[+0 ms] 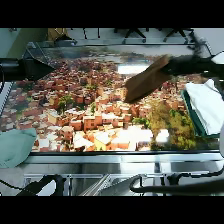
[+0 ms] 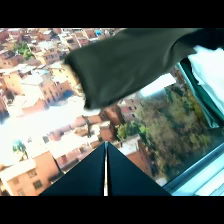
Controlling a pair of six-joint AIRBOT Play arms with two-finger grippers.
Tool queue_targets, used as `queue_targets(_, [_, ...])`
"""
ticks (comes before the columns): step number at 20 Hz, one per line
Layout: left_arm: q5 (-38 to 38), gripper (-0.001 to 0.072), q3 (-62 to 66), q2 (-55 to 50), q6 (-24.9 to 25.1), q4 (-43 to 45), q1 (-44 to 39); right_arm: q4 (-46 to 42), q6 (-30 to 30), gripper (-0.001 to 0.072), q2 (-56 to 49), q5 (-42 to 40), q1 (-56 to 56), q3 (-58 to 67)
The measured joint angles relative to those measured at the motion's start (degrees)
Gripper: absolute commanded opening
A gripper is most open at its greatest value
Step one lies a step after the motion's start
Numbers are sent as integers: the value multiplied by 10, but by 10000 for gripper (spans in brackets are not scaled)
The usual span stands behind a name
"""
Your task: Fold the shirts.
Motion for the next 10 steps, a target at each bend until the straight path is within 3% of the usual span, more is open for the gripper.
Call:
queue_targets(6, [-23,14,0,0,4,1,0,-8,39,19,21,-1,-210,57])
queue_targets(10, [-35,14,-1,0,12,2,0,-31,97,19,31,53,-322,65])
